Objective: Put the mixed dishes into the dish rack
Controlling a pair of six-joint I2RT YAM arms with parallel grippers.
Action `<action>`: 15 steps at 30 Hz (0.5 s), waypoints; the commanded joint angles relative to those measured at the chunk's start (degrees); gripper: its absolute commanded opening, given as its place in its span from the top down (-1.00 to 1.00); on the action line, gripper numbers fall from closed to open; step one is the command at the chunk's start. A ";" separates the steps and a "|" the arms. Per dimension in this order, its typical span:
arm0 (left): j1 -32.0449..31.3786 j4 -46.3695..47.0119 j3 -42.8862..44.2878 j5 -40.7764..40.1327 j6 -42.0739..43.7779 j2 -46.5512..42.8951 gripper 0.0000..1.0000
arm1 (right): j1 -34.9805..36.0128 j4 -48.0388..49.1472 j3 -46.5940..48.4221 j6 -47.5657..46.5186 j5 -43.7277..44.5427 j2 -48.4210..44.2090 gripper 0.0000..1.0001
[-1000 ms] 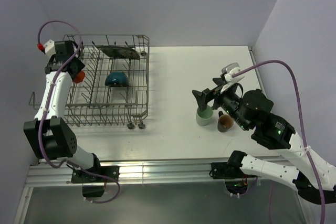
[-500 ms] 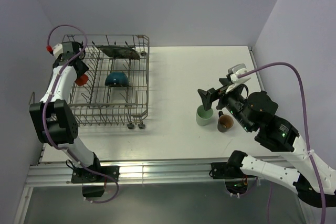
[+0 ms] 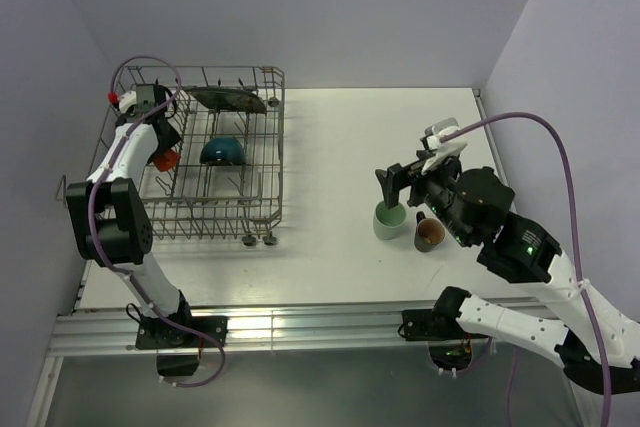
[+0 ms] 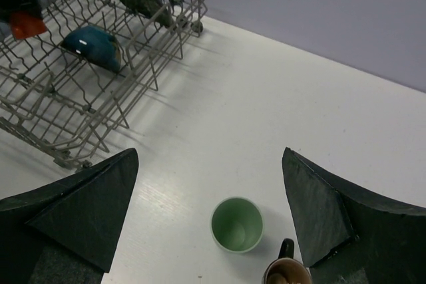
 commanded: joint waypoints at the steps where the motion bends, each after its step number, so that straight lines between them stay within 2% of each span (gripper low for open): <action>1: -1.58 1.04 1.99 -1.50 -0.71 0.22 1.00 | -1.69 -2.95 2.95 3.28 0.87 3.13 -0.92; 5: -1.76 -0.54 2.51 -1.68 -1.85 0.57 0.96 | -4.68 -7.44 4.79 7.23 -0.36 7.26 -0.92; 9: -1.76 -1.86 1.90 -1.42 -3.34 0.39 0.21 | -8.46 -11.22 5.68 10.92 -2.55 11.39 -0.92; 10: -1.76 -2.22 1.81 -1.33 -4.04 0.48 0.12 | -10.20 -12.10 5.50 11.36 -2.91 11.75 -0.92; 11: -1.76 -3.09 1.64 -1.50 -4.40 0.39 -0.08 | -11.18 -12.45 5.41 11.63 -3.69 12.10 -0.92; 14: -1.76 -4.24 1.02 -1.51 -6.15 0.48 -0.35 | -14.96 -14.30 5.24 12.86 -6.42 13.85 -0.92; 15: -1.76 -5.55 1.19 -1.68 -6.77 0.57 -0.49 | -15.75 -14.65 5.06 13.47 -7.12 14.47 -0.92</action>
